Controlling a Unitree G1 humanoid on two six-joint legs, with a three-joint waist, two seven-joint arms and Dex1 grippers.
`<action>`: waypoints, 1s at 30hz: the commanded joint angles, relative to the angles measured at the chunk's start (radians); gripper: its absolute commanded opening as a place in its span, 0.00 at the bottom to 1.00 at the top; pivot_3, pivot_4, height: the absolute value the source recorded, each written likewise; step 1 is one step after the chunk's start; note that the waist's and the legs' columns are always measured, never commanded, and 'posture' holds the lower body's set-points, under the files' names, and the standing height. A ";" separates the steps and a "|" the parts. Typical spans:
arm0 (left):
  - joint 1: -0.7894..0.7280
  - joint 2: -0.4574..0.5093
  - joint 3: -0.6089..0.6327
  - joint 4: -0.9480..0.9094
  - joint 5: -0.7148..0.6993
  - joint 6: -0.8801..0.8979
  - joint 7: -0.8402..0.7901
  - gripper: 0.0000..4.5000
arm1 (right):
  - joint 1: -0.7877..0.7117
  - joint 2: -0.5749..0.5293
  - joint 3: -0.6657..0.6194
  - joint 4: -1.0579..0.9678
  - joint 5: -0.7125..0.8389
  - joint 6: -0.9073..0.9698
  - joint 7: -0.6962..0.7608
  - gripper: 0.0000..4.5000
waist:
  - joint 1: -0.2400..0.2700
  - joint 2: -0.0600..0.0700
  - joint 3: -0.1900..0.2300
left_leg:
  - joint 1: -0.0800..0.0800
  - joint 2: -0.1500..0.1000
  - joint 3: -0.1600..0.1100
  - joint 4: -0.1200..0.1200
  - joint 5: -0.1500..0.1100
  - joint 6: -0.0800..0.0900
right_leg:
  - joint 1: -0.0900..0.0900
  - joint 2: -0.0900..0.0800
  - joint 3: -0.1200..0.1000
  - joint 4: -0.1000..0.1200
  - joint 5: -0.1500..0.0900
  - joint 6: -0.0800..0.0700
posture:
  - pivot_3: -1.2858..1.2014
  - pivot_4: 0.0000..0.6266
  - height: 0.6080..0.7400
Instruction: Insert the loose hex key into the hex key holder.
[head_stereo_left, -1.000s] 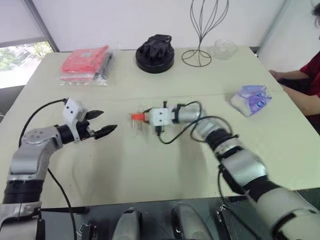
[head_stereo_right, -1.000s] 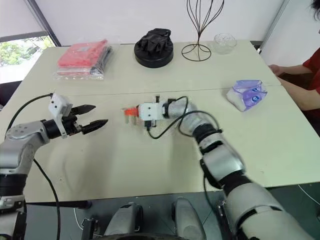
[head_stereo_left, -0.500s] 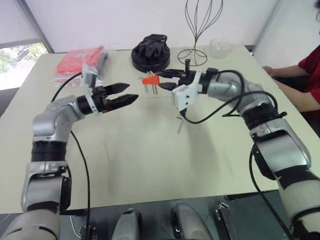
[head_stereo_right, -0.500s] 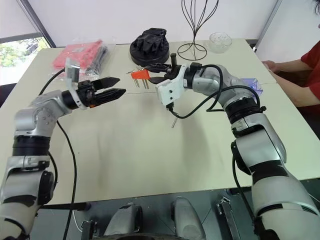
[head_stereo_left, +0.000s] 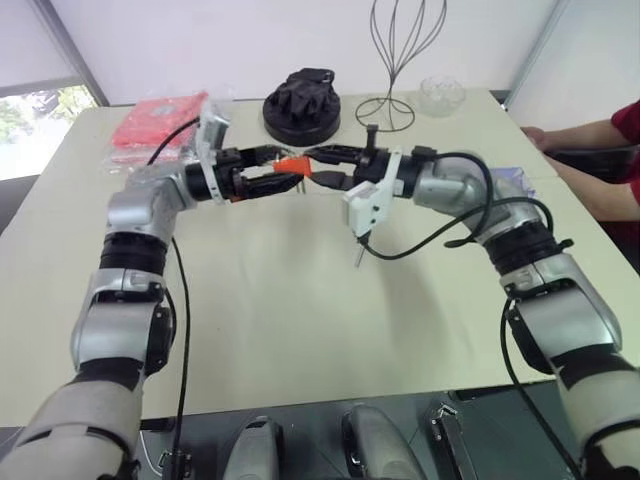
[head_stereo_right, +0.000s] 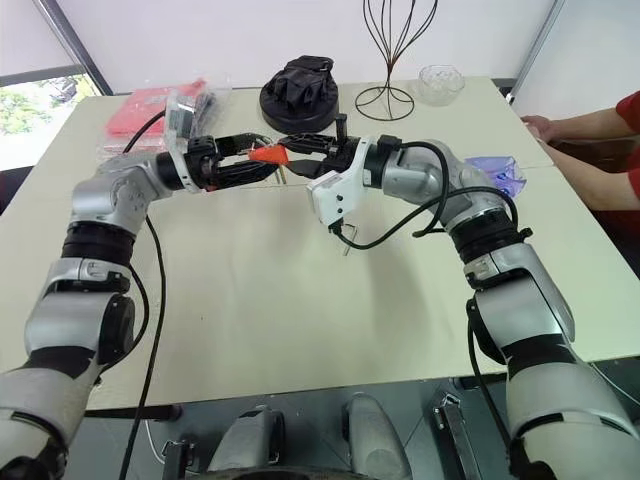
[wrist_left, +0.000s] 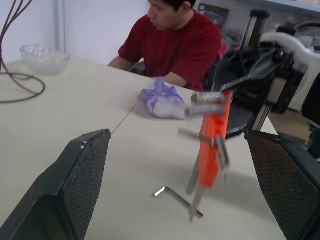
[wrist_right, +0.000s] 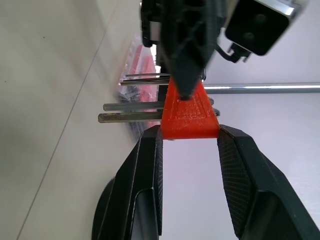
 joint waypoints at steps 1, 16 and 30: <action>-0.035 0.001 0.001 0.012 0.016 -0.024 -0.045 1.00 | 0.001 -0.007 -0.028 -0.057 0.029 0.020 0.002 0.22 | -0.001 0.000 0.000 | 0.000 0.000 0.000 0.000 0.000 0.000 | 0.000 0.000 0.000 0.000 0.000 0.000 | 0.52 0.24 1.00; -0.017 -0.026 0.011 0.009 0.032 -0.025 -0.058 0.01 | 0.043 -0.003 -0.029 -0.120 0.052 0.064 0.026 0.22 | 0.000 0.000 0.000 | 0.000 0.000 0.000 0.000 0.000 0.000 | 0.000 0.000 0.000 0.000 0.000 0.000 | 0.52 0.24 1.00; 0.002 -0.033 0.016 0.010 0.057 -0.059 -0.006 0.00 | 0.071 -0.003 -0.028 -0.146 0.072 0.106 0.053 0.45 | 0.000 0.000 0.000 | 0.000 0.000 0.000 0.001 0.000 0.000 | 0.000 0.000 0.000 0.000 0.000 0.000 | 0.52 0.24 1.00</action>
